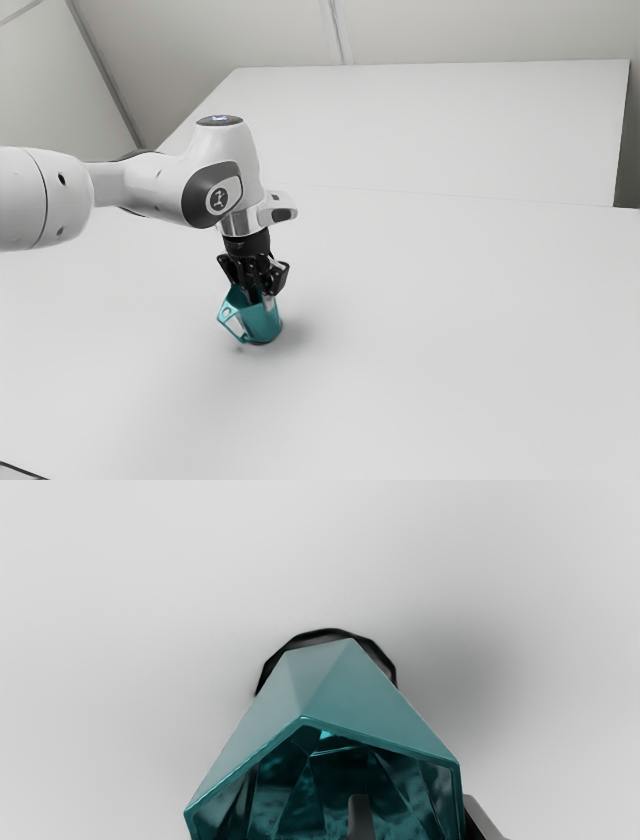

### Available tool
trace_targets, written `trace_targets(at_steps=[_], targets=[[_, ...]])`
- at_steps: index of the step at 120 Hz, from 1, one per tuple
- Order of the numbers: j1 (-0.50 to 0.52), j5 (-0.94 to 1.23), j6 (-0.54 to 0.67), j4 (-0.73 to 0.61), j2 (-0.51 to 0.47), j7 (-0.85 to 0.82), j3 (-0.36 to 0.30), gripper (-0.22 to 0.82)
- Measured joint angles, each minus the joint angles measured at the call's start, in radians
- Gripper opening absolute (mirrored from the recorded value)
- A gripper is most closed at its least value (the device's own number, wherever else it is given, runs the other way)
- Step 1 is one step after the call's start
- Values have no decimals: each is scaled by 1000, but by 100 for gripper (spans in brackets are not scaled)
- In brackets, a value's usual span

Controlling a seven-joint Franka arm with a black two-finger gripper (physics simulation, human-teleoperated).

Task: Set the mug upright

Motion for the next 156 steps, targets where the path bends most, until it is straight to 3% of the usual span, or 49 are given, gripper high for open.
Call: trace_targets(at_steps=[32,79,91,123,156], targets=[[0,-1,31,-2,-4,11,0,19],[-15,-6,19,10,-102,19,0,24],[-18,-7,-26,116,-93,19,-1,28],[-20,-14,-248,486,54,18,-2,46],[-17,-8,-419,631,110,9,-3,57]])
